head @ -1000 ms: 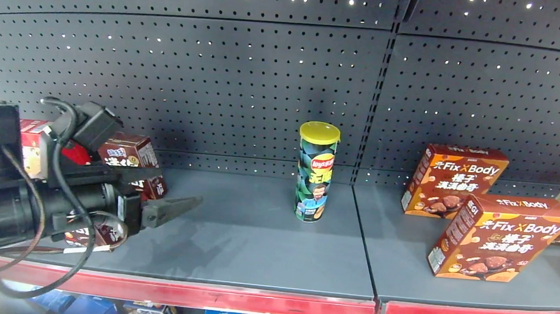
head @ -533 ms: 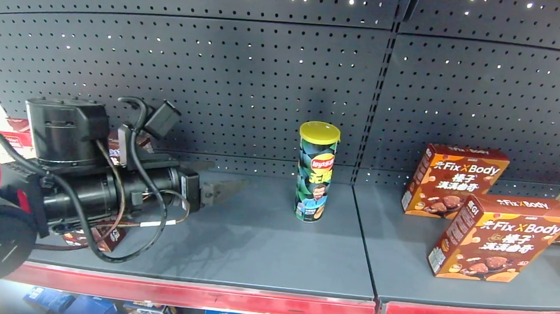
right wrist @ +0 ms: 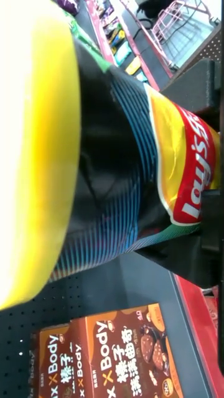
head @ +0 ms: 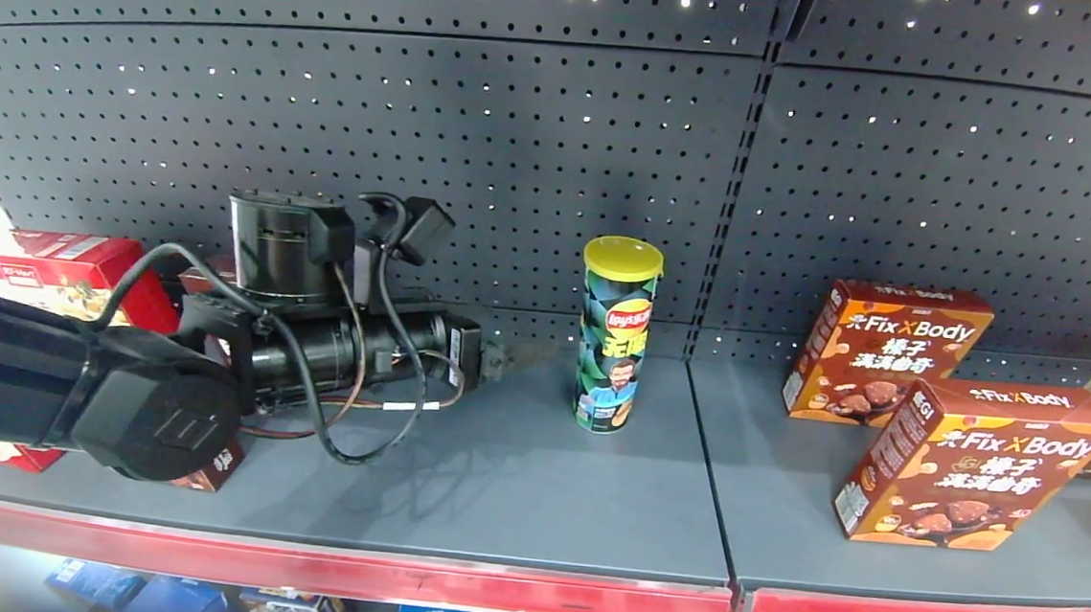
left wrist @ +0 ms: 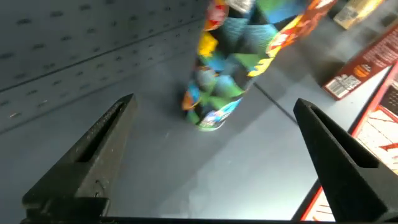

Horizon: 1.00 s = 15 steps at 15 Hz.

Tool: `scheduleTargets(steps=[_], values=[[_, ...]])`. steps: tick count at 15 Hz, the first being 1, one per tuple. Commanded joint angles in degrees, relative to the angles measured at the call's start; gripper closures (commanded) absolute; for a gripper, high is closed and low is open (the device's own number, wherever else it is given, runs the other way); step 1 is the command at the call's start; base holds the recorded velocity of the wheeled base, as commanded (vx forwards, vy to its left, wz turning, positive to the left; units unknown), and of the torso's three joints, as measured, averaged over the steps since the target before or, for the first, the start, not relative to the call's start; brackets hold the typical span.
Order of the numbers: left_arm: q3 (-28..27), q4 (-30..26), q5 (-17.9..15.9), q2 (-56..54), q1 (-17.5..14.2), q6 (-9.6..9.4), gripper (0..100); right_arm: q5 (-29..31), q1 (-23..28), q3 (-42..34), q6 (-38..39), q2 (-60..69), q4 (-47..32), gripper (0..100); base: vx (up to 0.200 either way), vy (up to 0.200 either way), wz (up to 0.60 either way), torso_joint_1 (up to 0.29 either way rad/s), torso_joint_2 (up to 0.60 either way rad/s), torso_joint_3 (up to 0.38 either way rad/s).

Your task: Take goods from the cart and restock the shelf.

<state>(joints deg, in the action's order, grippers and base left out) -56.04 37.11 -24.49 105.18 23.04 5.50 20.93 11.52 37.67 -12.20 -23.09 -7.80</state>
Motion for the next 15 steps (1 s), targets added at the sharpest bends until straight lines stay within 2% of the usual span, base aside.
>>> scheduleTargets(steps=[1, 7, 10, 15], values=[[-0.39, 0.42, -0.03, 2.05, 1.04, 0.13, 0, -0.01, -0.01, -0.05, -0.01, -0.11, -0.02, 100, 0.000, 0.000, 0.00, 0.000, 0.00, 0.000], [-3.20, 0.42, -0.03, 6.00, 2.18, 0.13, 0, -0.01, -0.01, -0.32, -0.63, -0.11, 0.07, 100, 0.000, 0.000, 0.00, 0.000, 0.00, 0.000], [-7.59, 0.25, 0.85, 9.52, 4.21, 0.13, 0, -0.01, -0.09, -0.32, -1.86, -0.20, 0.07, 100, 0.000, 0.000, 0.00, 0.000, 0.00, 0.000], [-12.60, 0.07, 1.46, 13.30, 4.56, 0.21, 0, -0.01, -0.09, -0.32, -2.56, -0.20, 0.07, 100, 0.000, 0.000, 0.00, 0.000, 0.00, 0.000]])
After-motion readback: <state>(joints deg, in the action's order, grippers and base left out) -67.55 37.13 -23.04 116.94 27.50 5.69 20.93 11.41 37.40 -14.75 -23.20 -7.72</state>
